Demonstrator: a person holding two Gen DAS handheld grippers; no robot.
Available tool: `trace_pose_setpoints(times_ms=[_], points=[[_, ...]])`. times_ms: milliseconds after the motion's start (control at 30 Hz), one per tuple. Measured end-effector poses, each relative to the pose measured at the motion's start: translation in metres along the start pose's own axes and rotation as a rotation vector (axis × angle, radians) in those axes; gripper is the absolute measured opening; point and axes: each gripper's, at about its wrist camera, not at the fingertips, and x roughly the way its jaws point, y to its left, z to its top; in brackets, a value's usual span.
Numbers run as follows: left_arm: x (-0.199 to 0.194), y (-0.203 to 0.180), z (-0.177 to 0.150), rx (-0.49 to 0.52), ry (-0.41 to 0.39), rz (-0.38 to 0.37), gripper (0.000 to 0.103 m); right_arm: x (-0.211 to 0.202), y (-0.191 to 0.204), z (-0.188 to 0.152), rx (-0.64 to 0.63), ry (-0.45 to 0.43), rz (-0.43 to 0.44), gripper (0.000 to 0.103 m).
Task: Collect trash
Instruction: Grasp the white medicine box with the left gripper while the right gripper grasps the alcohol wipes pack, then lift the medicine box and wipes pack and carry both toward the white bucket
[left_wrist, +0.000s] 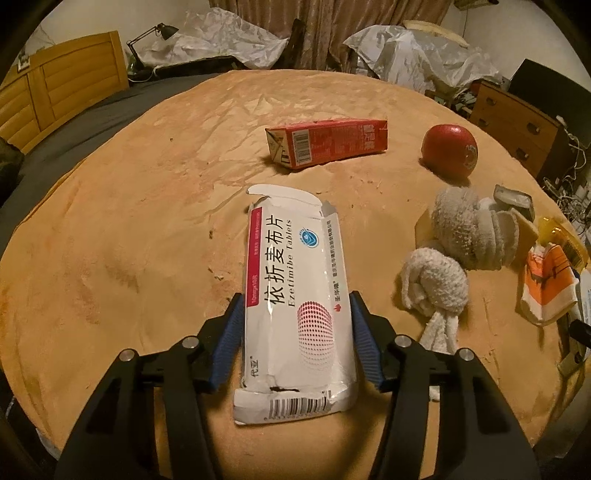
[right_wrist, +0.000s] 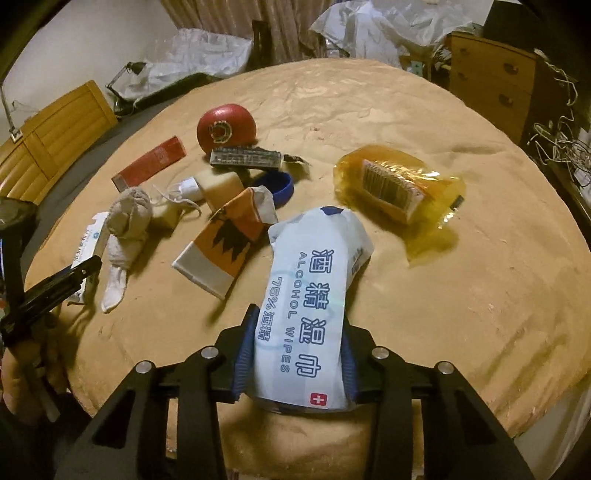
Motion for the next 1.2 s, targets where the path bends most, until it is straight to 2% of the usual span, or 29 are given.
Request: trace_pose_setpoints(times_ms=[267,433,633,767,900,1200], points=[[-0.022,0.007,0.000,-0.013,-0.055,0.012,0.050,-0.041,0.006,-0.016,0.001,-0.134,0.033,0.040],[-0.079,-0.018,0.001,0.048,-0.164,-0.019,0.050,-0.082,0.025,-0.021,-0.053,-0.261,0.013,0.040],[-0.152,-0.065,-0.005,0.118,-0.294,-0.110,0.050,-0.131,0.044,-0.017,-0.085,-0.398,0.013,0.040],[-0.186,-0.089,-0.013,0.139,-0.358,-0.152,0.051,-0.163,0.051,-0.024,-0.097,-0.487,-0.006,0.041],[-0.209,-0.110,-0.024,0.150,-0.395,-0.182,0.051,-0.180,0.056,-0.031,-0.099,-0.524,-0.010,0.041],[-0.225,-0.127,-0.033,0.172,-0.461,-0.161,0.051,-0.206,0.056,-0.045,-0.096,-0.579,-0.007,0.041]])
